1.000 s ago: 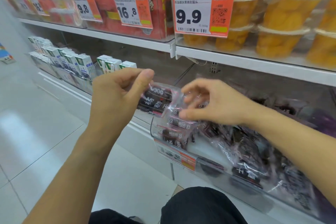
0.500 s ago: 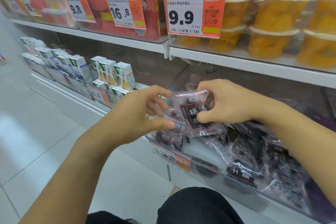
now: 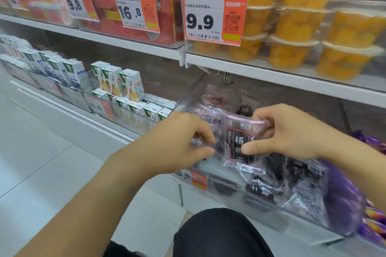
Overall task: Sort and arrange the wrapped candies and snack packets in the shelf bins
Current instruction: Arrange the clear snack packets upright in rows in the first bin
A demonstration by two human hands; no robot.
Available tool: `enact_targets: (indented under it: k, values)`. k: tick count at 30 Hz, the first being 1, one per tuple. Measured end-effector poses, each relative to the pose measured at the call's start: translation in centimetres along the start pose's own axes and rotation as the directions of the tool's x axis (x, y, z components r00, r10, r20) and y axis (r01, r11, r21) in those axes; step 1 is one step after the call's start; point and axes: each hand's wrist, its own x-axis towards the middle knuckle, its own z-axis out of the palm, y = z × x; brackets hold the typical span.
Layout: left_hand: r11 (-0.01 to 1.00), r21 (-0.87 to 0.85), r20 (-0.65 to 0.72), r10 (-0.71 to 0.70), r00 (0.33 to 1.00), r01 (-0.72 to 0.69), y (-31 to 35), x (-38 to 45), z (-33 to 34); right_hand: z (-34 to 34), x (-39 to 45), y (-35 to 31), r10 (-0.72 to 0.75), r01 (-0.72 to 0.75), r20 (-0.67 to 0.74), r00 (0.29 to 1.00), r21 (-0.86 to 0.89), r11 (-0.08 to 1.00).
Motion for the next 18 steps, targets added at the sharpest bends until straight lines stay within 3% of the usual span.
enact_targets:
  k: [3,5,7,10,14,18]
  values:
    - [0.996,-0.083,0.201,0.009,0.98,0.008,0.7,0.6,0.9,0.2,-1.3,0.6,0.033,-0.023,-0.069,0.997,0.139,0.99]
    - [0.997,0.027,0.409,-0.073,0.91,0.068,0.8,1.0,2.0,0.3,-1.9,1.0,0.048,-0.028,-0.092,0.995,0.207,0.978]
    - [0.986,0.142,0.505,-0.144,0.851,0.082,1.5,1.4,2.4,0.2,-2.4,1.5,0.064,-0.041,-0.094,0.994,0.227,0.973]
    - [0.983,0.15,0.572,-0.177,0.801,0.111,2.4,1.8,1.6,0.1,-3.1,1.9,0.098,-0.066,-0.098,0.99,0.284,0.956]
    - [0.996,0.056,0.661,-0.084,0.746,0.063,1.1,2.0,0.6,0.0,-3.7,2.1,0.116,-0.068,-0.122,0.986,0.342,0.937]
    - [0.995,-0.021,0.575,-0.07,0.815,0.1,0.2,2.1,1.7,0.0,-4.2,2.3,0.111,-0.057,-0.126,0.986,0.373,0.926]
